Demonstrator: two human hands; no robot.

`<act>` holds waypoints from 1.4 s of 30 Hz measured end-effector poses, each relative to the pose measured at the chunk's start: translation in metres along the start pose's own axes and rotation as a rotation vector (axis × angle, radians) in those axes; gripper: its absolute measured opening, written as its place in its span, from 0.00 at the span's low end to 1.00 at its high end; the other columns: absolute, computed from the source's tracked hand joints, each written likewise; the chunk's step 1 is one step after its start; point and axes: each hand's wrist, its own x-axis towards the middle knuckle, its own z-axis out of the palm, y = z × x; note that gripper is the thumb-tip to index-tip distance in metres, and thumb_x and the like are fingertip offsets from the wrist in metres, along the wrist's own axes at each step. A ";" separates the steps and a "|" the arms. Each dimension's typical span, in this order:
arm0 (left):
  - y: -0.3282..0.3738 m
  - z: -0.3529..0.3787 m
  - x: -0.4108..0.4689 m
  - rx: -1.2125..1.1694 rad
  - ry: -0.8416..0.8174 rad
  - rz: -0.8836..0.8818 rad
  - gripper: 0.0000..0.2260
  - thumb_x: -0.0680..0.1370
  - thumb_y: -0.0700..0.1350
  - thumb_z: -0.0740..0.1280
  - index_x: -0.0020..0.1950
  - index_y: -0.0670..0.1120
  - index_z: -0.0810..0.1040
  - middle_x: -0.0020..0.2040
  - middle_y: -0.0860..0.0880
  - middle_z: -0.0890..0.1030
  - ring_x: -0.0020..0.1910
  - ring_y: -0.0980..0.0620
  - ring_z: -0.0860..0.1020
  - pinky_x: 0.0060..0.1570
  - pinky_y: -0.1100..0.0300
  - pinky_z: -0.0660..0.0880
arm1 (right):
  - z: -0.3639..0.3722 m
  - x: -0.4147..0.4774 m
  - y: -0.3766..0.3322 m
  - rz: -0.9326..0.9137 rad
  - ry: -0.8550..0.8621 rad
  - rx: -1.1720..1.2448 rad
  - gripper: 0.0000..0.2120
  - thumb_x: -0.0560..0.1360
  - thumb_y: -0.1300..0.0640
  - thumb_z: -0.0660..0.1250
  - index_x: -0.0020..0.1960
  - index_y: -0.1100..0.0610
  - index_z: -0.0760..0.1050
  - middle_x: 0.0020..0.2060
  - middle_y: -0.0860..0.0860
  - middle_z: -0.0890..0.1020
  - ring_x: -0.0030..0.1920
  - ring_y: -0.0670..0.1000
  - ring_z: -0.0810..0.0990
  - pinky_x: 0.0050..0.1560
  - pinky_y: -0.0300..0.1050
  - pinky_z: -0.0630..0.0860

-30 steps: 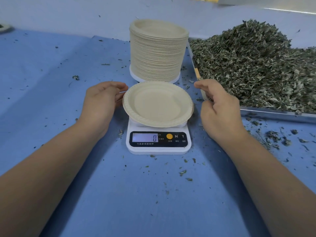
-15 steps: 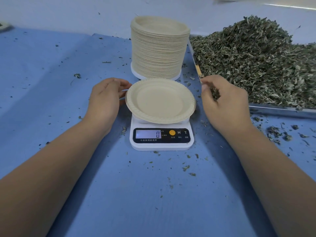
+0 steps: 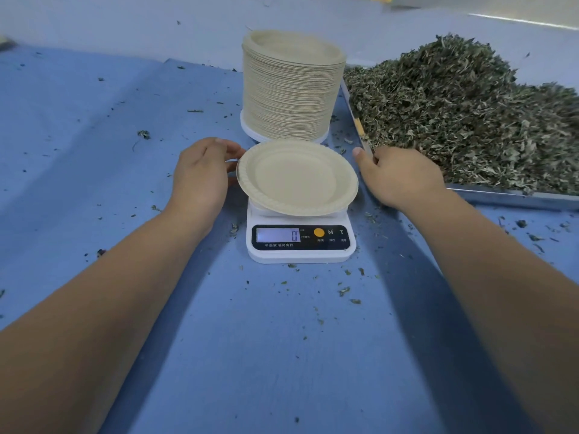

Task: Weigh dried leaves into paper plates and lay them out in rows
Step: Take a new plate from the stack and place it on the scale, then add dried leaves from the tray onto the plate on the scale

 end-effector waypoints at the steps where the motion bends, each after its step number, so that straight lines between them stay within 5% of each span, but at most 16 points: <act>1: 0.000 0.000 0.000 0.008 -0.003 0.006 0.13 0.80 0.41 0.58 0.44 0.46 0.82 0.50 0.46 0.87 0.50 0.50 0.85 0.38 0.66 0.78 | 0.000 -0.001 0.000 -0.001 0.006 0.002 0.29 0.81 0.32 0.46 0.45 0.56 0.70 0.34 0.51 0.70 0.41 0.59 0.73 0.41 0.50 0.68; 8: -0.003 -0.002 0.002 -0.024 -0.010 0.032 0.14 0.81 0.42 0.58 0.43 0.48 0.82 0.45 0.49 0.87 0.45 0.53 0.85 0.36 0.67 0.77 | -0.010 0.014 0.007 -0.028 -0.033 0.043 0.29 0.82 0.33 0.47 0.40 0.55 0.71 0.36 0.55 0.77 0.37 0.56 0.75 0.35 0.48 0.68; 11: -0.004 -0.002 0.003 -0.015 -0.022 0.035 0.14 0.82 0.42 0.58 0.44 0.47 0.82 0.43 0.51 0.87 0.43 0.55 0.85 0.36 0.68 0.77 | -0.014 0.025 0.006 0.023 0.003 -0.039 0.30 0.79 0.29 0.45 0.42 0.52 0.72 0.38 0.54 0.78 0.41 0.58 0.77 0.48 0.55 0.74; 14: -0.004 -0.002 0.003 -0.008 -0.023 0.024 0.13 0.82 0.43 0.58 0.44 0.48 0.82 0.44 0.52 0.87 0.43 0.54 0.85 0.36 0.67 0.78 | -0.012 0.037 -0.002 0.119 -0.131 0.031 0.37 0.75 0.25 0.43 0.63 0.49 0.74 0.56 0.55 0.80 0.61 0.62 0.76 0.66 0.65 0.68; 17: -0.004 -0.002 0.003 -0.029 -0.016 0.011 0.13 0.81 0.43 0.58 0.44 0.48 0.81 0.44 0.51 0.87 0.42 0.53 0.85 0.36 0.67 0.78 | -0.008 0.044 -0.009 0.148 -0.353 0.197 0.42 0.76 0.25 0.45 0.79 0.52 0.60 0.76 0.57 0.67 0.72 0.62 0.68 0.70 0.59 0.65; 19: -0.003 -0.003 0.004 -0.036 -0.012 0.004 0.13 0.81 0.42 0.58 0.44 0.47 0.81 0.44 0.51 0.87 0.42 0.53 0.85 0.37 0.66 0.78 | -0.008 0.046 -0.011 0.121 -0.405 0.239 0.37 0.79 0.28 0.47 0.72 0.54 0.68 0.72 0.59 0.72 0.65 0.60 0.74 0.60 0.53 0.68; 21: -0.003 -0.003 0.004 -0.021 -0.015 0.002 0.13 0.81 0.42 0.58 0.45 0.47 0.82 0.45 0.51 0.87 0.43 0.53 0.85 0.36 0.67 0.78 | -0.007 0.046 -0.009 0.086 -0.375 0.210 0.33 0.79 0.29 0.47 0.56 0.56 0.74 0.55 0.59 0.82 0.52 0.58 0.80 0.49 0.50 0.71; 24: -0.006 -0.003 0.005 0.002 -0.014 0.005 0.13 0.81 0.43 0.58 0.46 0.47 0.82 0.46 0.50 0.87 0.43 0.54 0.85 0.35 0.68 0.77 | -0.004 0.041 -0.008 0.056 -0.318 0.082 0.29 0.80 0.30 0.48 0.38 0.53 0.67 0.34 0.53 0.74 0.37 0.54 0.75 0.36 0.47 0.66; 29: -0.007 -0.002 0.006 0.051 -0.016 0.028 0.15 0.81 0.43 0.58 0.44 0.49 0.83 0.47 0.50 0.87 0.43 0.55 0.84 0.35 0.68 0.76 | 0.003 0.024 -0.005 0.031 -0.194 0.007 0.27 0.80 0.32 0.51 0.52 0.57 0.68 0.40 0.53 0.75 0.41 0.55 0.75 0.36 0.49 0.69; 34: -0.007 -0.002 0.006 0.053 -0.016 0.032 0.15 0.81 0.43 0.58 0.43 0.49 0.83 0.46 0.51 0.87 0.43 0.55 0.84 0.34 0.69 0.76 | -0.003 0.014 -0.003 0.045 0.013 -0.047 0.27 0.74 0.30 0.51 0.55 0.52 0.70 0.52 0.55 0.78 0.54 0.60 0.74 0.53 0.59 0.72; 37: -0.007 -0.002 0.006 0.036 -0.014 0.027 0.14 0.81 0.43 0.58 0.44 0.49 0.83 0.45 0.52 0.87 0.42 0.56 0.84 0.34 0.69 0.76 | -0.006 0.014 -0.004 0.117 -0.150 -0.044 0.36 0.70 0.25 0.49 0.65 0.48 0.69 0.63 0.56 0.75 0.65 0.63 0.70 0.61 0.64 0.70; 39: -0.006 -0.002 0.006 0.022 -0.012 0.019 0.13 0.81 0.43 0.58 0.45 0.48 0.83 0.44 0.52 0.87 0.41 0.56 0.84 0.34 0.68 0.77 | -0.008 0.016 -0.004 0.102 -0.277 -0.009 0.31 0.70 0.23 0.47 0.50 0.48 0.70 0.54 0.55 0.78 0.57 0.62 0.74 0.56 0.59 0.75; 42: -0.007 -0.003 0.006 0.024 -0.015 0.014 0.13 0.81 0.43 0.59 0.46 0.47 0.83 0.45 0.51 0.87 0.41 0.56 0.84 0.34 0.69 0.77 | -0.006 0.015 -0.005 0.036 -0.197 -0.029 0.26 0.76 0.28 0.49 0.40 0.51 0.66 0.41 0.53 0.77 0.44 0.58 0.76 0.45 0.53 0.76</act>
